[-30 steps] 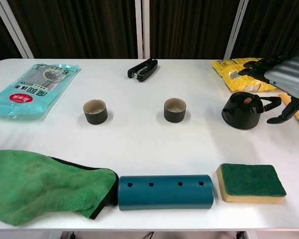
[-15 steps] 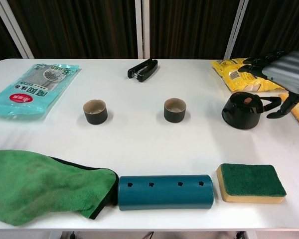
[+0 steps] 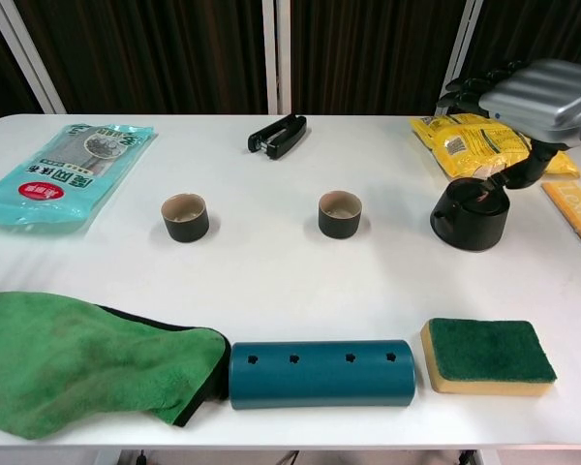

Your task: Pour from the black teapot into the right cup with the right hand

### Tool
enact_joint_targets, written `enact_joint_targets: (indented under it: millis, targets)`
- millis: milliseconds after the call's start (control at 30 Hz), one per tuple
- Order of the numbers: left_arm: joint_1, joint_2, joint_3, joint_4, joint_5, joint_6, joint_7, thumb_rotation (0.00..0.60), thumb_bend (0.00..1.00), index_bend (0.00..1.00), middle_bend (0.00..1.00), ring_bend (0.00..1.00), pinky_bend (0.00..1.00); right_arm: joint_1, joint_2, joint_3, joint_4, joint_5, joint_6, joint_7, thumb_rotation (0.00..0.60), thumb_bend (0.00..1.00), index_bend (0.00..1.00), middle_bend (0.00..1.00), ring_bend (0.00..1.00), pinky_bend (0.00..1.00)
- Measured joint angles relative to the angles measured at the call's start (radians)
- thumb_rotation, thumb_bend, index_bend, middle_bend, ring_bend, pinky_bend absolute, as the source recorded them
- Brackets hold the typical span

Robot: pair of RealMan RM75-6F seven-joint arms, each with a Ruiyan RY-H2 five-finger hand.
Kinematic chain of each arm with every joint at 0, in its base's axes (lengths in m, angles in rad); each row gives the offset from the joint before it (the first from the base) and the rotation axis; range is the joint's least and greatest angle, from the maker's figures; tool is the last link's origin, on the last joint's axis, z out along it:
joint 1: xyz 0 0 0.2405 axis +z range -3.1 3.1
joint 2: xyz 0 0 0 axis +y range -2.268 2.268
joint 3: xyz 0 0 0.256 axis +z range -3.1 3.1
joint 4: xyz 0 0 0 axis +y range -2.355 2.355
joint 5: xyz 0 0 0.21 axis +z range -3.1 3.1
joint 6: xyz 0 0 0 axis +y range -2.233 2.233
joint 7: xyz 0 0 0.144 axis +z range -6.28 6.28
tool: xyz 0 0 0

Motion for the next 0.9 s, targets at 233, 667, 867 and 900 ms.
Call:
enact_joint_targets:
  millis: [233, 667, 867, 900]
  targets:
    - [0.000, 0.003, -0.002, 0.000, -0.008, -0.005, -0.002, 0.600, 0.13, 0.18, 0.10, 0.07, 0.21, 0.062, -0.006, 0.021, 0.009, 0.062, -0.069, -0.029, 0.591, 0.06, 0.00, 0.00, 0.00, 0.00]
    - [0.003, 0.009, -0.002, -0.001, -0.020, -0.008, -0.006, 0.600, 0.13, 0.18, 0.10, 0.07, 0.21, 0.152, -0.020, 0.015, 0.041, 0.152, -0.142, -0.060, 0.590, 0.07, 0.00, 0.00, 0.00, 0.00]
    - [0.004, 0.009, -0.002, 0.003, -0.020, -0.007, -0.008, 0.600, 0.13, 0.18, 0.10, 0.07, 0.21, 0.140, 0.043, -0.015, -0.027, 0.148, -0.149, -0.024, 0.589, 0.07, 0.00, 0.00, 0.00, 0.00]
    - [0.004, 0.008, -0.002, 0.003, -0.019, -0.007, -0.008, 0.600, 0.13, 0.18, 0.10, 0.07, 0.21, 0.138, 0.053, -0.019, -0.041, 0.147, -0.149, -0.018, 0.588, 0.07, 0.00, 0.00, 0.00, 0.00]
